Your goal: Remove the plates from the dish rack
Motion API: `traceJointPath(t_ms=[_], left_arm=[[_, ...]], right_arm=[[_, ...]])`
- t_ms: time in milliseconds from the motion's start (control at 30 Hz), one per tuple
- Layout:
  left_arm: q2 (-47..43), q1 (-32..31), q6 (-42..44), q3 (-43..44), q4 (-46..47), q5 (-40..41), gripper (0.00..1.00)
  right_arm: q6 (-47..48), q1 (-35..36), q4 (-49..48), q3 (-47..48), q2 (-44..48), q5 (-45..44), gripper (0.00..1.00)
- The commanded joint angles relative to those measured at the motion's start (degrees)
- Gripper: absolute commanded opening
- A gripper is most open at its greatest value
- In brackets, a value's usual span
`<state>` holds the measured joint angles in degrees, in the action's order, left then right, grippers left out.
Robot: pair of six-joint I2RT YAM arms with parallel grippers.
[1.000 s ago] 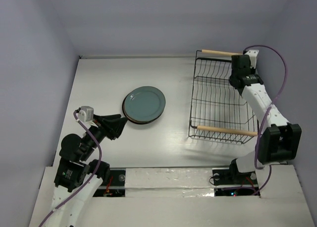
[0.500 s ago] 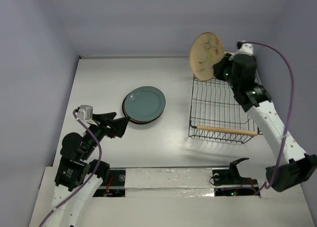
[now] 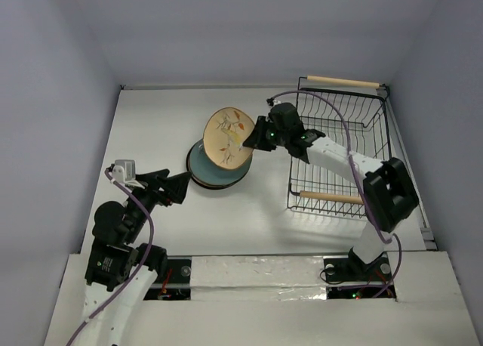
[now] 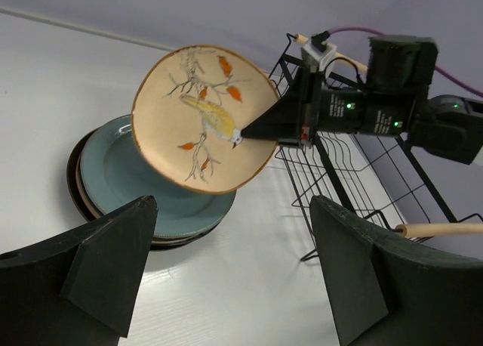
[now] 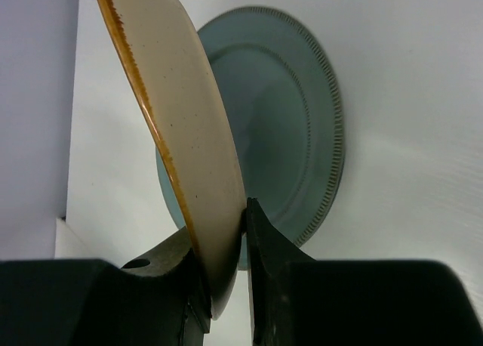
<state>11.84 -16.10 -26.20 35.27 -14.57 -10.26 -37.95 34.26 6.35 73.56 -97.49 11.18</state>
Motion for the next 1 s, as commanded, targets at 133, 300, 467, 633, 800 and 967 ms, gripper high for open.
traceJointPath(t_ms=[133, 300, 467, 633, 800, 967], left_arm=[[1.3, 1.3, -0.1, 0.6, 1.7, -0.5, 0.8], [1.4, 1.3, -0.1, 0.5, 1.8, -0.5, 0.81], [1.3, 1.3, 0.0, 0.4, 2.0, -1.0, 0.83], [1.3, 1.9, 0.1, 0.5, 2.0, -1.3, 0.83], [1.4, 1.9, 0.2, 0.5, 2.1, -1.5, 0.84], [1.3, 1.9, 0.2, 0.5, 2.1, -1.5, 0.85]], right_arm=[[-7.8, 2.8, -20.2, 0.5, -3.0, 8.4, 0.08], [-9.1, 4.1, -22.3, -1.4, -5.0, 9.1, 0.15], [-8.6, 4.6, -21.2, -2.4, -6.1, 10.3, 0.24], [-8.3, 5.1, -19.4, -1.8, -7.7, 11.6, 0.3], [-5.3, 5.1, -15.2, -0.9, -8.3, 10.4, 0.41], [0.5, 5.6, -6.6, 1.1, -7.7, 6.1, 0.62]])
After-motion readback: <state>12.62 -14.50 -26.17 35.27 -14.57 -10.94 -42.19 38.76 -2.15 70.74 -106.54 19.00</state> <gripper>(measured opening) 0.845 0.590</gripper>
